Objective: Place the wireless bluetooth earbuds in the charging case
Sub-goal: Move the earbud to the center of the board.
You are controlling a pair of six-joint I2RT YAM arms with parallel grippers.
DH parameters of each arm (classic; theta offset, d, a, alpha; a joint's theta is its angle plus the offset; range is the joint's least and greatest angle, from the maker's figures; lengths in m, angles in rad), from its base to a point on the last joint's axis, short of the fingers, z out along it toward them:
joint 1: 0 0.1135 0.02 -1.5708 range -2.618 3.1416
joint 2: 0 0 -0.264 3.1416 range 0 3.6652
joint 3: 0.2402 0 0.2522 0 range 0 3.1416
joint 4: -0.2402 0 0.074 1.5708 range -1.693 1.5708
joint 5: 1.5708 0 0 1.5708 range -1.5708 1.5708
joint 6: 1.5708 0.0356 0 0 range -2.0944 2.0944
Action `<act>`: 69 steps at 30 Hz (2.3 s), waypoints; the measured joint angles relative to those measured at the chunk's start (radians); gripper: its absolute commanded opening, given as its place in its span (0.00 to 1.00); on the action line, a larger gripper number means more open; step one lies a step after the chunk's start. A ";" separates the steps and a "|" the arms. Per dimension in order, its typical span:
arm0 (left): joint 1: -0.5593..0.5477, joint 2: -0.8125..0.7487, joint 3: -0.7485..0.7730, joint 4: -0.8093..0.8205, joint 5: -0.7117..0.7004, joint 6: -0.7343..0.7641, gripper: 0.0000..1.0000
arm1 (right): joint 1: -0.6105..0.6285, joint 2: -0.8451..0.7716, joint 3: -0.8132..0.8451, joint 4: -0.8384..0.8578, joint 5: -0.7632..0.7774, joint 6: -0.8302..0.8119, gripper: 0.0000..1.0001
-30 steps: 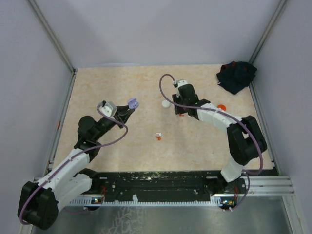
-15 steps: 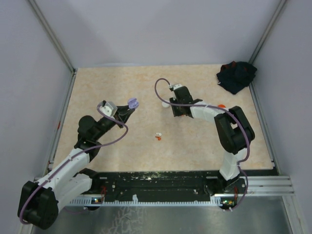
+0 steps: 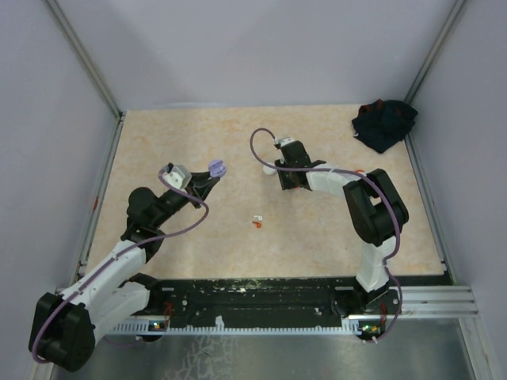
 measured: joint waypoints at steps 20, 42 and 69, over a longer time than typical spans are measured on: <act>0.000 0.002 0.002 0.000 0.011 0.000 0.00 | 0.058 -0.012 0.006 -0.036 -0.148 0.008 0.28; 0.000 0.002 0.005 0.000 0.011 0.000 0.00 | 0.110 -0.024 0.046 -0.027 -0.029 -0.146 0.22; 0.002 0.002 0.005 0.000 0.011 -0.001 0.00 | 0.199 0.033 0.034 -0.053 0.269 -0.211 0.10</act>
